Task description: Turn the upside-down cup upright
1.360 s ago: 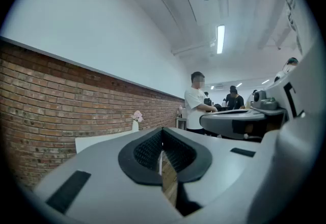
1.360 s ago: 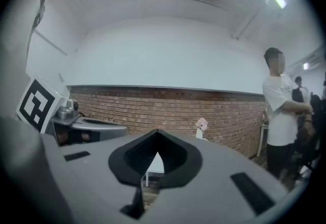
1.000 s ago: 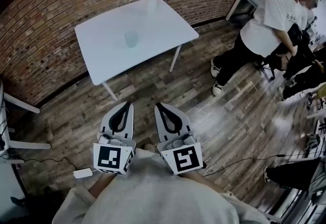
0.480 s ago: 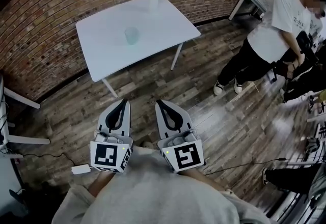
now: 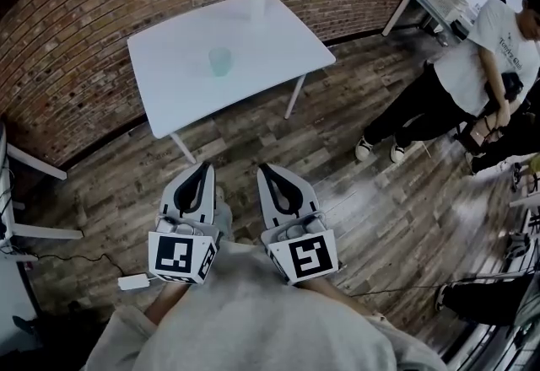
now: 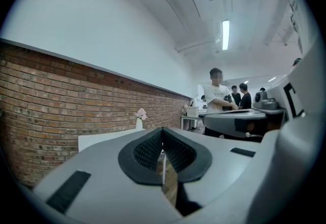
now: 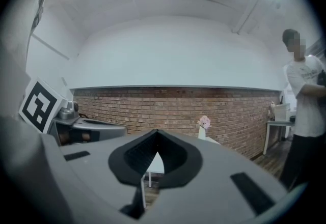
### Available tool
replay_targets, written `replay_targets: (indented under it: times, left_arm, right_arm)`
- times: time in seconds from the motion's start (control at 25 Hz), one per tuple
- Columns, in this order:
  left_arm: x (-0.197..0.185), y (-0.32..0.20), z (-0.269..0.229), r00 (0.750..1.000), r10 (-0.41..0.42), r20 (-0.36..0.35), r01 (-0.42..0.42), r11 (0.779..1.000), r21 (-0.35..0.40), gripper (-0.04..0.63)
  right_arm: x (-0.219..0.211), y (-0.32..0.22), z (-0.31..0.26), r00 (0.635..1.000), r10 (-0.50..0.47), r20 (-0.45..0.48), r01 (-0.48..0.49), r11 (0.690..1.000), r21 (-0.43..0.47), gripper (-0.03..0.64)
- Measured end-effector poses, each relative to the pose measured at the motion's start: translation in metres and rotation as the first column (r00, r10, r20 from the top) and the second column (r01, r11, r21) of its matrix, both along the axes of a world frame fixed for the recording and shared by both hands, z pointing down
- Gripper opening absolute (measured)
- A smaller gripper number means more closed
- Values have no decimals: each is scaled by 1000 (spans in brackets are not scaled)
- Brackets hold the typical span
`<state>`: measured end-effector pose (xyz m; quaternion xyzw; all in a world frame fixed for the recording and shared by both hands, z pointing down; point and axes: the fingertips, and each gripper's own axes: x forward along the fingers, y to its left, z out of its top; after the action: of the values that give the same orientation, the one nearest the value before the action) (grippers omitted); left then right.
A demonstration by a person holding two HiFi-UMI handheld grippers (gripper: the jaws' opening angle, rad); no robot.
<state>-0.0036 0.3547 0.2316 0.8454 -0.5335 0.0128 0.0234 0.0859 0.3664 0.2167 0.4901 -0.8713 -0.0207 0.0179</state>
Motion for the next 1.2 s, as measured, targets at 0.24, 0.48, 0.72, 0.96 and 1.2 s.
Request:
replay_targets:
  times: [0.24, 0.48, 0.72, 0.96, 1.2]
  left_arm:
    - [1, -30, -3, 1000, 15, -9, -15, 1000, 17, 9]
    - [-7, -72, 0, 1000, 21, -18, -21, 1000, 12, 9]
    - [-27, -126, 0, 1000, 26, -18, -26, 1000, 3, 9]
    - [-45, -183, 1, 998, 60, -18, -61, 998, -14, 9]
    - [-60, -246, -6, 994, 105, -20, -106, 994, -29, 9]
  right_arm:
    - [-3, -29, -2, 1000, 5, -5, -5, 1000, 20, 6]
    - [-10, -68, 5, 1000, 10, -13, -10, 1000, -3, 6]
    - [-27, -123, 2, 999, 28, -26, -28, 1000, -10, 6]
    - [-47, -175, 4, 998, 52, -31, -53, 998, -33, 6]
    - [-64, -236, -1, 995, 91, -31, -92, 995, -49, 6]
